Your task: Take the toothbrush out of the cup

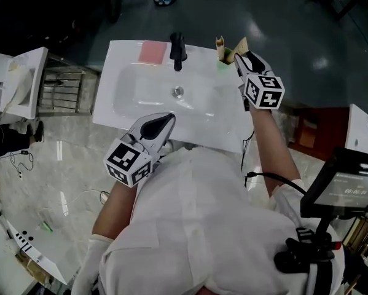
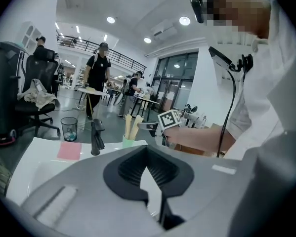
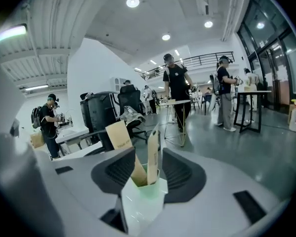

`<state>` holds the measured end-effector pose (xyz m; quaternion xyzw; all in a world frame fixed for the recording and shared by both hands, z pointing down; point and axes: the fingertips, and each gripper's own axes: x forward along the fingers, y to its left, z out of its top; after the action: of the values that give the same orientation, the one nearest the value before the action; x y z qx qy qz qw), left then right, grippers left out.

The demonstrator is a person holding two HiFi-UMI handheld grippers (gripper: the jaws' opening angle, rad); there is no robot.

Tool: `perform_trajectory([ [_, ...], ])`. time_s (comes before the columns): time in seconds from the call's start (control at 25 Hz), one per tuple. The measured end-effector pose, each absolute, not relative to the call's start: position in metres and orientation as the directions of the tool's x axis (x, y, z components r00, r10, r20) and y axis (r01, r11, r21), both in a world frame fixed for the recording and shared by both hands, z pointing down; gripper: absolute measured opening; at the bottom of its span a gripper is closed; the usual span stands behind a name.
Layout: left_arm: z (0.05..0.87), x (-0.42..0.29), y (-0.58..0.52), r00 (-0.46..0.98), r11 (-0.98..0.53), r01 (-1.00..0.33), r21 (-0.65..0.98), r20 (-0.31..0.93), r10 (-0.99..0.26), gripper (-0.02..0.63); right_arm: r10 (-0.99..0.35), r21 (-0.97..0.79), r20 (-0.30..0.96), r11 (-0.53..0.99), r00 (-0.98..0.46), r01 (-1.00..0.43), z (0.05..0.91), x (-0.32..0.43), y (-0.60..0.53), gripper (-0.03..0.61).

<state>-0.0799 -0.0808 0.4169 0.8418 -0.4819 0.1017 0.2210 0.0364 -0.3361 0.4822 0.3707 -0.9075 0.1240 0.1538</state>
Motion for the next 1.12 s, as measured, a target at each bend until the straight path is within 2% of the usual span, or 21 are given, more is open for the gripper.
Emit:
perform_trajectory([
  [0.36, 0.415, -0.078, -0.092, 0.425, -0.339, -0.903, 0.265, 0.421, -0.802, 0.006, -0.594, -0.135, 0.37, 0.726, -0.714, -0.674, 0.495, 0.029, -0.363, 0.143],
  [0.44, 0.414, -0.079, -0.093, 0.417, -0.332, -0.906, 0.262, 0.423, -0.804, 0.006, -0.595, -0.124, 0.376, 0.728, -0.71, -0.675, 0.498, 0.027, -0.363, 0.124],
  [0.52, 0.413, -0.079, -0.094, 0.417, -0.334, -0.906, 0.259, 0.425, -0.803, 0.006, -0.605, -0.103, 0.378, 0.725, -0.701, -0.681, 0.497, 0.028, -0.364, 0.073],
  [0.6, 0.412, -0.079, -0.094, 0.419, -0.338, -0.906, 0.257, 0.426, -0.802, 0.006, -0.611, -0.087, 0.377, 0.724, -0.695, -0.684, 0.496, 0.029, -0.363, 0.06],
  [1.12, 0.411, -0.084, -0.1, 0.441, -0.362, -0.896, 0.258, 0.423, -0.791, 0.006, -0.635, -0.038, 0.363, 0.721, -0.682, -0.692, 0.487, 0.029, -0.365, 0.058],
])
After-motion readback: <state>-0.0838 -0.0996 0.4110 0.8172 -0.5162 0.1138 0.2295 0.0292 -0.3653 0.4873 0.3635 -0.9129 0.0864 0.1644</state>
